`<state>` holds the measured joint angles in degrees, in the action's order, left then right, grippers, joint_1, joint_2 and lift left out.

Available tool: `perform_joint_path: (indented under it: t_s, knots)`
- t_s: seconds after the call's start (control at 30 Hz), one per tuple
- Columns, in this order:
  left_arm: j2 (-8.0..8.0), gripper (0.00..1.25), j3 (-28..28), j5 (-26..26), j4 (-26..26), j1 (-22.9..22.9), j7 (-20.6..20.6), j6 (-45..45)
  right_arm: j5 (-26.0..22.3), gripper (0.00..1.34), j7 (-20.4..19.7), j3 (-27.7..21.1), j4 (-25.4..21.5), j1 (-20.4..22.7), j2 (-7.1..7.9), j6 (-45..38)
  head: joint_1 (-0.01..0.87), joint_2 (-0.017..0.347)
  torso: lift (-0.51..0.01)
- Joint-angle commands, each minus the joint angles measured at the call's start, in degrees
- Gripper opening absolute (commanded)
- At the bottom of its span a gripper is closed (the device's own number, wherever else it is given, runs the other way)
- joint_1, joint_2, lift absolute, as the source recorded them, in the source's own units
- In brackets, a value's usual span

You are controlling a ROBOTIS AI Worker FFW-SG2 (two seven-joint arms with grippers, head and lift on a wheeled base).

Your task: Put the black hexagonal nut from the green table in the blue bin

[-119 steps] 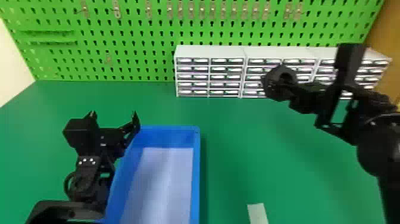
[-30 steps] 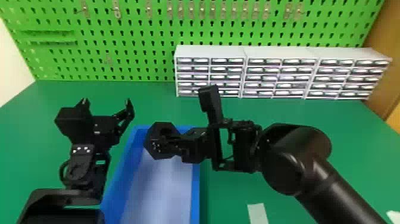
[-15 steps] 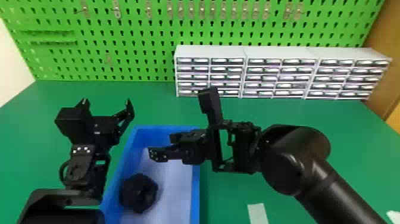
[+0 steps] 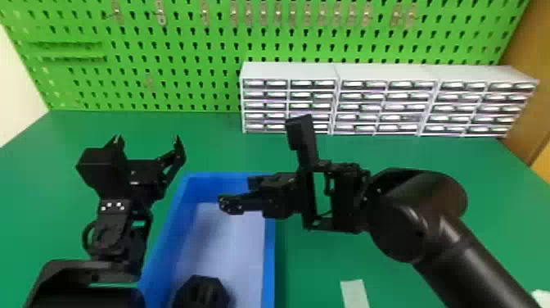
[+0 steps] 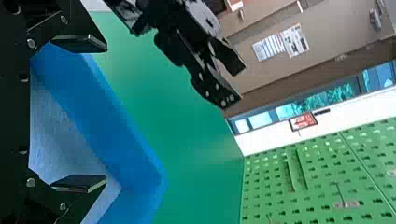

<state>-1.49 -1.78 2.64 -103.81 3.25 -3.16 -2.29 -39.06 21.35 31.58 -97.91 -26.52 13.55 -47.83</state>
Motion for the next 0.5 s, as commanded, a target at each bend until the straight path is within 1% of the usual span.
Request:
perform_joint_path:
  t_s: [0.0, 0.17, 0.47]
  knots:
    - [0.00, 1.06, 0.1, 0.0, 0.0, 0.0, 0.0, 0.0, 2.1, 1.05, 0.0, -3.6, 0.0, 1.0, -0.19, -1.2, 0.657, 0.057, -0.095]
    - [0.00, 1.06, 0.1, 0.0, 0.1, 0.1, 0.0, 0.0, 4.8, 1.05, 0.1, -7.7, -0.7, 2.3, -0.80, -2.1, 0.657, 0.057, -0.095]
    - [0.00, 1.06, 0.3, -0.3, 0.1, 0.4, 0.0, 0.0, 10.3, 1.05, 0.0, -13.7, -2.3, 4.4, -2.47, -2.2, 0.657, 0.057, -0.095]
